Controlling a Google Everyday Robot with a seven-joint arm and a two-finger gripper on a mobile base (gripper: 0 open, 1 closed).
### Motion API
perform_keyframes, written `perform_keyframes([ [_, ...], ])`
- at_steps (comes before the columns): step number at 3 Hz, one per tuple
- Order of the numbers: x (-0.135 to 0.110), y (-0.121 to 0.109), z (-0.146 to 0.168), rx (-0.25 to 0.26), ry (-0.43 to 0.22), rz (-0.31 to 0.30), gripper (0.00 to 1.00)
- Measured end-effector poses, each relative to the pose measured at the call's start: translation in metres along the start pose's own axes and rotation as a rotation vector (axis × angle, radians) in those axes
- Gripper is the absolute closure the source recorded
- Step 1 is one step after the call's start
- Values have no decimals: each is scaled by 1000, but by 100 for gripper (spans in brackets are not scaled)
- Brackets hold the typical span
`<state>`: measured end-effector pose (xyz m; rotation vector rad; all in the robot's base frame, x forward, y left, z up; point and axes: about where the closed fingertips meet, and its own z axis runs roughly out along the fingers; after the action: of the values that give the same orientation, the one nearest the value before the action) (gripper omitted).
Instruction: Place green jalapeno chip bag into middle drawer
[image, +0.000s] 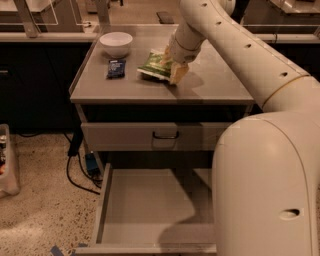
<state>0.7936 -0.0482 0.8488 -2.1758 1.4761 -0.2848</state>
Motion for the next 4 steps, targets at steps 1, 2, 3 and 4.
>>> perform_keyframes([
  [1, 0, 0, 0, 0, 0, 0, 79],
  [2, 0, 0, 0, 0, 0, 0, 100],
  [3, -1, 1, 0, 0, -10, -1, 100],
  [4, -2, 2, -2, 5, -32, -4, 100],
])
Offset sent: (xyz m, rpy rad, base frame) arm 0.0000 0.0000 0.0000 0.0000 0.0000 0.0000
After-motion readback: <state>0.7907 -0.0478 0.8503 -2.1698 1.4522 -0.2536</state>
